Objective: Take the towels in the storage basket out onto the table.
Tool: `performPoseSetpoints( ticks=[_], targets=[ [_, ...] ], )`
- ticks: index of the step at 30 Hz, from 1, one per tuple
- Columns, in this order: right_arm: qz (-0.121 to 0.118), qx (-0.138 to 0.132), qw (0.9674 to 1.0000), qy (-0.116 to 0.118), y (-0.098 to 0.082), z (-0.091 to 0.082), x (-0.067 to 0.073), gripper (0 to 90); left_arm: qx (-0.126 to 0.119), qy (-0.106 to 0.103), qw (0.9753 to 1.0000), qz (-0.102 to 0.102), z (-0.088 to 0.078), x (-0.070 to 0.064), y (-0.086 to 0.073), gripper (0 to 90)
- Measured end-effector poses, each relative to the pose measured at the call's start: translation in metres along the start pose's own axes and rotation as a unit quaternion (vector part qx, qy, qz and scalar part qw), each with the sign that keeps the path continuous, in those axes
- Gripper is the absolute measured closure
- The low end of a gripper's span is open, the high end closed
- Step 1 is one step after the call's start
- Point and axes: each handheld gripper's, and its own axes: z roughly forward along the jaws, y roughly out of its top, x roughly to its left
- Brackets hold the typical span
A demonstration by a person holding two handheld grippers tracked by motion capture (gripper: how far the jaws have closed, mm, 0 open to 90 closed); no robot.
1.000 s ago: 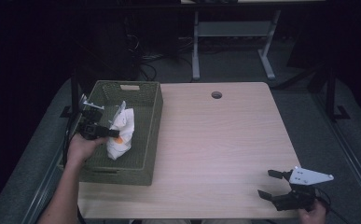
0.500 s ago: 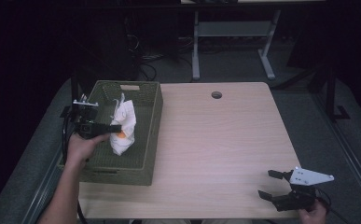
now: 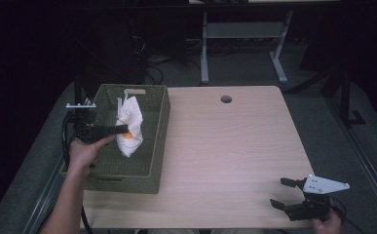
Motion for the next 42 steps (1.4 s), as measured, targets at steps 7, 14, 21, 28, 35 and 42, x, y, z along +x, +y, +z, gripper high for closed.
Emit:
performPoseSetpoints(
  ticks=[7, 14, 21, 28, 35, 42],
  targets=[
    [0.0, 0.0, 1.0, -0.002, 0.0, 0.0, 0.0, 13.8, -0.027, -0.035, 0.999, -0.005, -0.006, -0.004, 0.002, 73.3],
    [0.004, -0.001, 1.0, -0.002, 0.0, -0.001, 0.0, 13.8, -0.051, -0.086, 0.9949, -0.015, -0.005, -0.005, 0.005, 73.3],
    [0.006, -0.003, 1.0, -0.005, -0.001, -0.001, 0.0, 13.8, -0.05, -0.115, 0.9921, -0.004, 0.001, -0.015, 0.01, 73.2],
    [0.005, -0.005, 1.0, -0.004, -0.001, -0.002, -0.001, 13.8, -0.049, -0.132, 0.9901, 0.008, 0.008, -0.026, 0.016, 73.3],
    [0.006, -0.008, 0.9999, -0.004, -0.001, -0.004, -0.002, 13.8, -0.038, -0.14, 0.9891, 0.025, 0.019, -0.04, 0.024, 73.3],
    [0.006, -0.008, 0.9999, -0.004, -0.002, -0.004, -0.003, 13.9, -0.027, -0.151, 0.9872, 0.044, 0.029, -0.057, 0.033, 73.3]
  ],
)
